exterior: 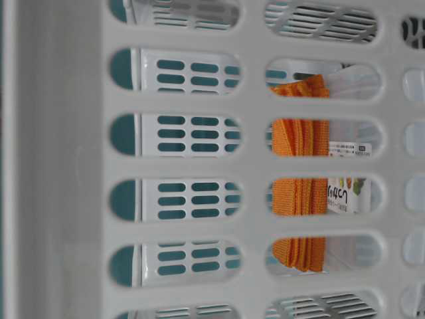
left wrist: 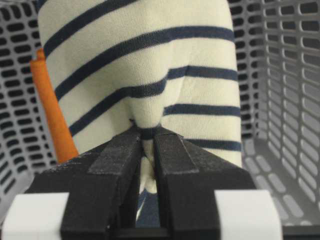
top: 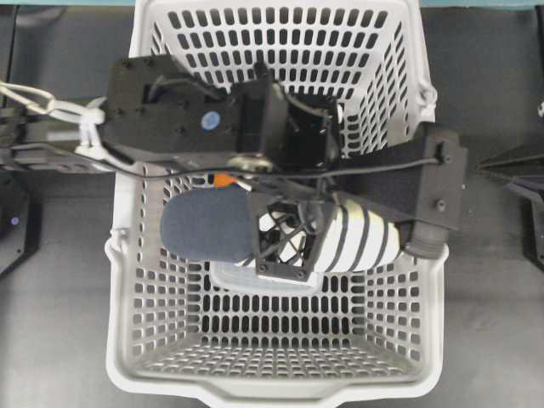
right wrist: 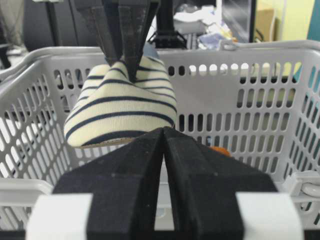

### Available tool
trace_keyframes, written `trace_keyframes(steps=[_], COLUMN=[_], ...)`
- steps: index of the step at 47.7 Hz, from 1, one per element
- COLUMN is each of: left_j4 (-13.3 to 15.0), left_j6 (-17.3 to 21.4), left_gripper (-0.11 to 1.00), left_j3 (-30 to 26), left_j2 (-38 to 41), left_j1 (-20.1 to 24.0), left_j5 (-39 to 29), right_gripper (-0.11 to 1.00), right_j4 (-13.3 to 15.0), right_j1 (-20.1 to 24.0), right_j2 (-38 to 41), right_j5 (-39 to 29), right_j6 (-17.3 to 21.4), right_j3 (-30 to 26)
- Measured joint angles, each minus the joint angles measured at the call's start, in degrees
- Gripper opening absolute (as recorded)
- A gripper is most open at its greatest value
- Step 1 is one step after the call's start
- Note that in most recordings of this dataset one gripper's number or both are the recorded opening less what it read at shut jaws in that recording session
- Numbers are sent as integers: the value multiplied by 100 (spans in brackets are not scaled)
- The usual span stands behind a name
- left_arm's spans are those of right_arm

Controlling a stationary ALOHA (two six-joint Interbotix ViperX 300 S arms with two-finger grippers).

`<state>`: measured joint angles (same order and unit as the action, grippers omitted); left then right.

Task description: Pick up the slipper from the shopping basket with the left arm.

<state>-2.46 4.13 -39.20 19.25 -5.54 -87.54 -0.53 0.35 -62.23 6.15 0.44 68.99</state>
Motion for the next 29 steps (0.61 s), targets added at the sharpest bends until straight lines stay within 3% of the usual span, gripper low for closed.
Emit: trace_keyframes(steps=[6,11,29], left_j4=[0,0,0], left_j6=[-62,-97,-70], left_gripper=[6,6,6], left_j3=[712,1107,1318], left_j2=[-352,-527,-615], left_j1=[18,9,9], left_j5=[598,712,756], right_gripper=[-1,-1,-1], right_j4=[0,-9,-9], right_j1=[0,0,-9], right_j2=[0,-9,-9], right_j5=[0,0,0], right_j6=[0,0,0], right_j3=[-9,-9,18])
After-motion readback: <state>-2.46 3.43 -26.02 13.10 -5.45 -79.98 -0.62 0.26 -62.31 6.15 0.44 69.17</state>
